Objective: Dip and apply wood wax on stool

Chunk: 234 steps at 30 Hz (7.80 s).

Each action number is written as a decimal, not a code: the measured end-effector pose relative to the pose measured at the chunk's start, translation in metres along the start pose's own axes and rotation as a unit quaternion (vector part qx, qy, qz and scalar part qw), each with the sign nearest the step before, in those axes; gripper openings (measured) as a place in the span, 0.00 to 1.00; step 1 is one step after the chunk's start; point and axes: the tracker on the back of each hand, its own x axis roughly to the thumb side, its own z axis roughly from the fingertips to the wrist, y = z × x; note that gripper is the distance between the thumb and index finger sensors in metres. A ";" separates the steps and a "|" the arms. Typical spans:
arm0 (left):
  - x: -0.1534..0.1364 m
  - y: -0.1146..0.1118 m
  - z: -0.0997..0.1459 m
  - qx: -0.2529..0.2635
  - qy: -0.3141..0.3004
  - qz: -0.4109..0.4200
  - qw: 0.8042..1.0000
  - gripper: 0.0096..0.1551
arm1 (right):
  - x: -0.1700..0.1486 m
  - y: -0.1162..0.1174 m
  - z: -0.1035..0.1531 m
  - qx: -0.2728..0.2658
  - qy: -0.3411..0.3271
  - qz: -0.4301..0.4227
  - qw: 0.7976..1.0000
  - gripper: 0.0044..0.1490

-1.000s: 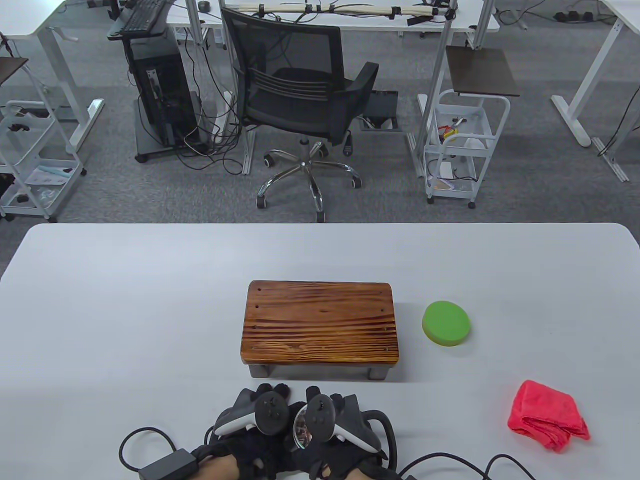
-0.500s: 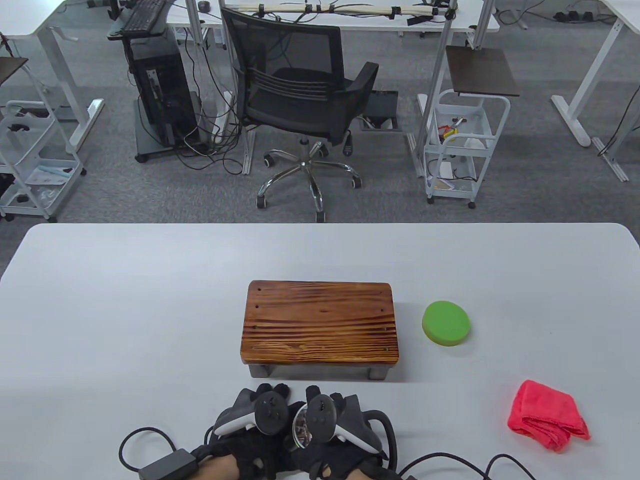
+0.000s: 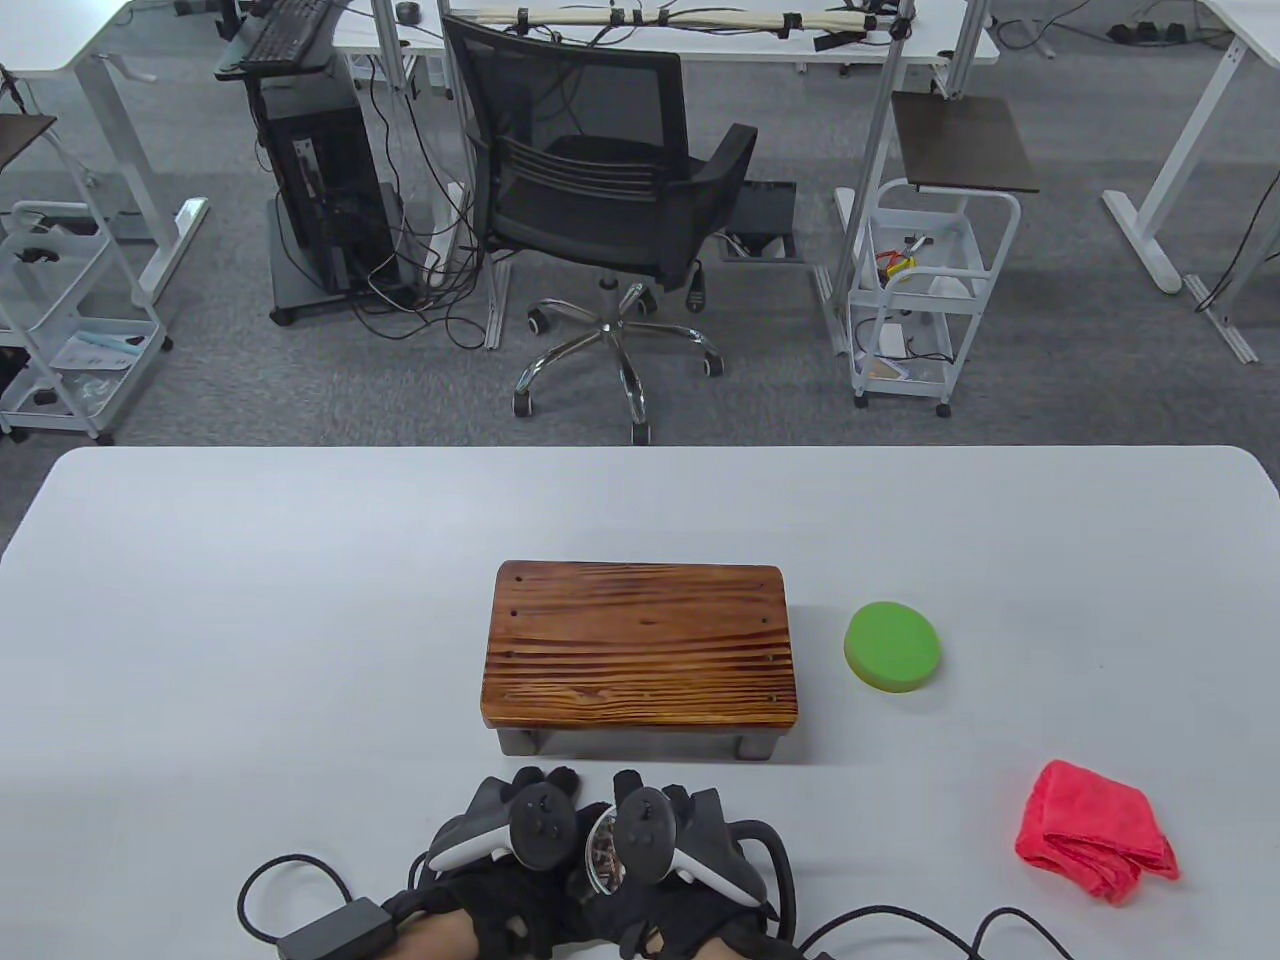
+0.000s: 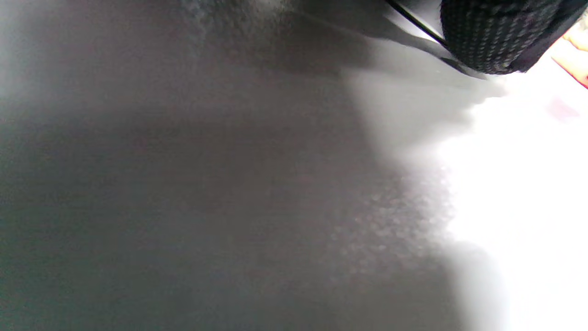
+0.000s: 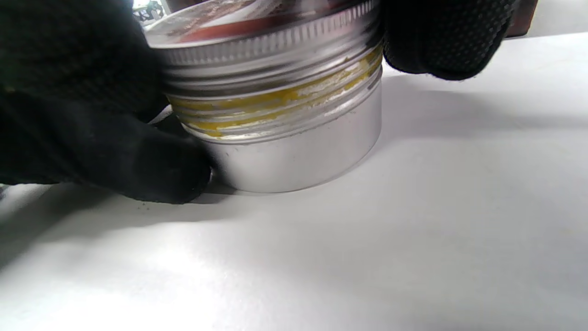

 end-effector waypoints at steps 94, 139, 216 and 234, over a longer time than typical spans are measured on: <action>-0.001 0.000 0.001 0.000 0.000 -0.002 1.000 0.56 | -0.195 -0.013 0.019 0.054 0.218 0.021 0.974 0.58; -0.002 0.000 0.002 -0.003 -0.001 0.007 1.000 0.54 | -0.284 -0.111 -0.141 0.045 0.325 -0.105 0.939 0.75; 0.000 0.000 0.002 0.000 0.007 -0.007 1.000 0.53 | 0.015 -0.034 -0.014 0.093 -0.208 0.197 0.954 0.59; 0.000 0.000 0.002 0.002 0.011 -0.010 1.000 0.53 | -0.012 -0.039 -0.020 0.082 -0.217 0.043 0.972 0.63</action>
